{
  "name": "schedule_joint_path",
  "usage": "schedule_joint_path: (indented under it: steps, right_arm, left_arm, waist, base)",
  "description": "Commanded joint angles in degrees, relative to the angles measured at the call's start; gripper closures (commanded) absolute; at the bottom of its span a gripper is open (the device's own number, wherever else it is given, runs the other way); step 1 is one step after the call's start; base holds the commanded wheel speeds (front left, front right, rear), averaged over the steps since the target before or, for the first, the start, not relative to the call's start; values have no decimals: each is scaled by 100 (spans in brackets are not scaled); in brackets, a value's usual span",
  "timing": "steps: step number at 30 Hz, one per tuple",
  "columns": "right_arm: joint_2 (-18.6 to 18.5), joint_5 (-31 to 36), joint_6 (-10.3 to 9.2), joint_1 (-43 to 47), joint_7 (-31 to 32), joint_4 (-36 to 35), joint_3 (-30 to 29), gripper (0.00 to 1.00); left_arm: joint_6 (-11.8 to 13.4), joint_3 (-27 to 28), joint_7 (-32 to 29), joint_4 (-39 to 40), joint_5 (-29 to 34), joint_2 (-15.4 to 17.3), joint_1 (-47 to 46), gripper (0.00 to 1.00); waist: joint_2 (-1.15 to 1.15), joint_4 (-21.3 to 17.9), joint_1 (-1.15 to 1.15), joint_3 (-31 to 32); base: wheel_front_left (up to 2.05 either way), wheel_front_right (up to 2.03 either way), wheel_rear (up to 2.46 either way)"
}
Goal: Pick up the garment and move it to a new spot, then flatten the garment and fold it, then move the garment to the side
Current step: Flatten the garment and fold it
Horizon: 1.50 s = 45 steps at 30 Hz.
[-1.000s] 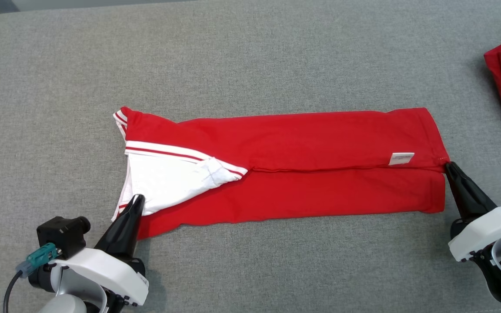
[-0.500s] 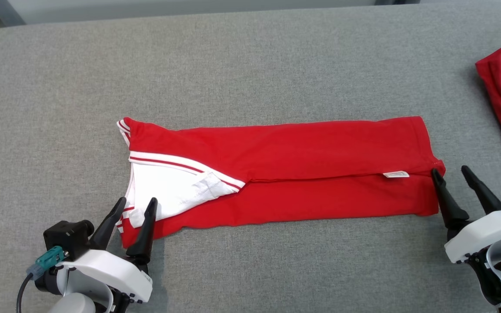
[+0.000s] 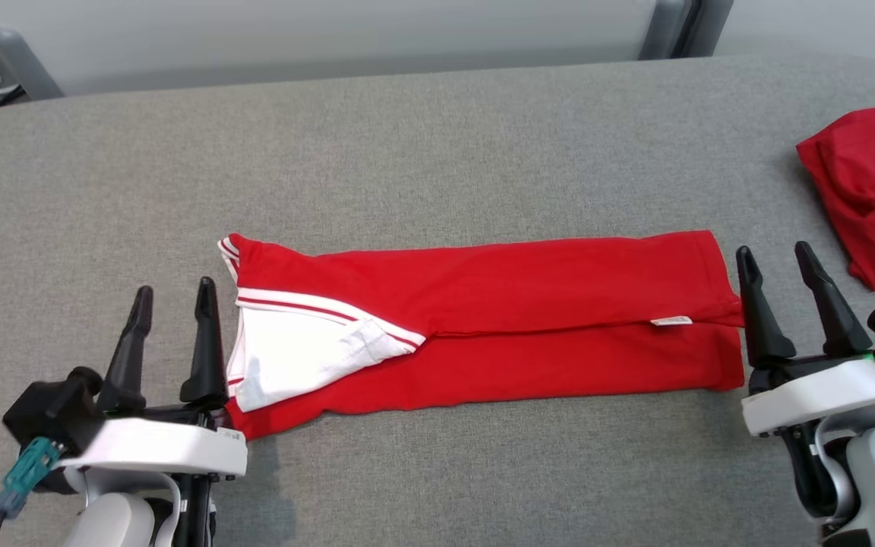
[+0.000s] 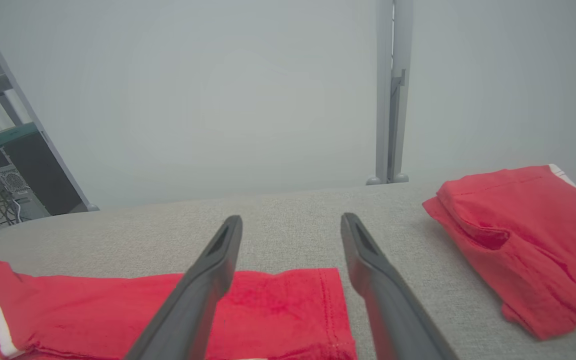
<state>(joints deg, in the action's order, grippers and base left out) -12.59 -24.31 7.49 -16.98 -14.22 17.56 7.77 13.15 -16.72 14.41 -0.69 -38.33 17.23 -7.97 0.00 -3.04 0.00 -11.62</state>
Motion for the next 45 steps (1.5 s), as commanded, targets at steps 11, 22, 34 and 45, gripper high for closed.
schedule_joint_path:
  steps: [11,22,34,45]
  right_arm:
    - [662,305,0,754,-77,-1083,-127,0]
    - [822,253,0,1383,-77,-1020,-99,0]
    - [805,165,0,1611,-77,-933,-129,0]
    - [803,128,0,1625,-77,-932,-146,0]
  left_arm:
    - [-872,1566,58,579,1399,-1087,693,0]
    - [-1361,1942,58,391,2338,-1403,1288,0]
    - [-1390,1989,59,339,2360,-1434,1492,0]
    - [-1374,1953,59,279,2402,-1435,1517,0]
  waist:
    - [0,-60,0,428]
    - [0,-184,0,927]
    - [0,-207,0,1153]
    - [0,-157,0,1185]
  base:
    - [0,0,0]
    - [0,0,0]
    - [0,0,0]
    - [0,0,0]
